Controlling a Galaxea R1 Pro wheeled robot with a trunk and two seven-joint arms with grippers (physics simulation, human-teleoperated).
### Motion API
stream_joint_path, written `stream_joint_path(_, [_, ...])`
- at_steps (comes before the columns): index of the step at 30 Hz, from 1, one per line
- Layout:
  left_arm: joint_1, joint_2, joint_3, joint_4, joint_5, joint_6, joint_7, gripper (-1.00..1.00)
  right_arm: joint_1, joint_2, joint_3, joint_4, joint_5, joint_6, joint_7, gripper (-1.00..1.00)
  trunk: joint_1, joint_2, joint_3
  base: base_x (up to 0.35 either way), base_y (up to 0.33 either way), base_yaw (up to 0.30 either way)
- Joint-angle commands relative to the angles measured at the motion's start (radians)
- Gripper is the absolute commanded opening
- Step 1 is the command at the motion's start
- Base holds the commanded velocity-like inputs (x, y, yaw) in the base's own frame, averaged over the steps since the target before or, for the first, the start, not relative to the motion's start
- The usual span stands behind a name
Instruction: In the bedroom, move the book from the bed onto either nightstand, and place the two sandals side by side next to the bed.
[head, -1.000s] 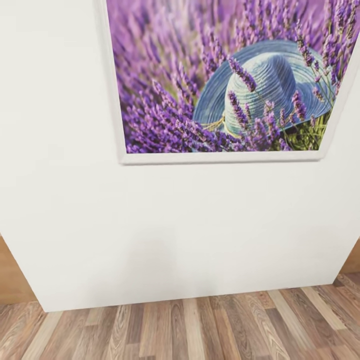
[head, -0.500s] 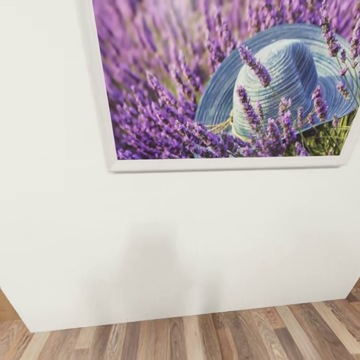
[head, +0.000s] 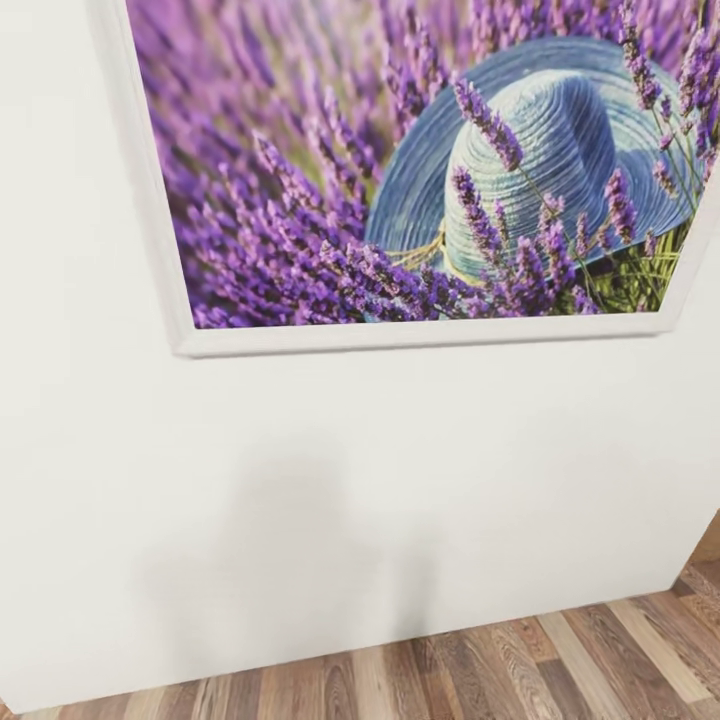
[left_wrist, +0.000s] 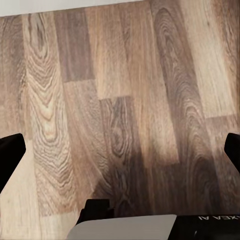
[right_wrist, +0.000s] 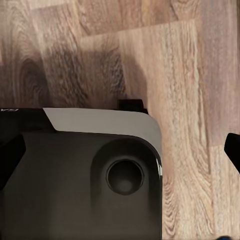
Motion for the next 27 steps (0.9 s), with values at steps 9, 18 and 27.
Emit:
stream_joint_path(9, [0.000,-0.001,0.000,0.000,0.000,-0.004,0.000,1.00,0.000,0.000,-0.001,0.000,0.000,-0.002,0.001,1.00,0.000,0.000,-0.001,0.001,0.000,-0.248])
stream_joint_path(18, [0.000,0.000,0.000,0.000,0.000,-0.004,0.000,1.00,0.000,0.000,-0.001,0.000,0.000,-0.002,0.001,1.00,0.000,0.000,-0.001,0.037,0.000,-0.249])
stream_joint_path(27, [0.000,0.000,0.000,0.000,0.000,-0.003,0.000,1.00,0.000,0.000,-0.001,0.000,0.000,-0.002,0.001,1.00,0.000,0.000,-0.001,0.218,0.000,-0.249])
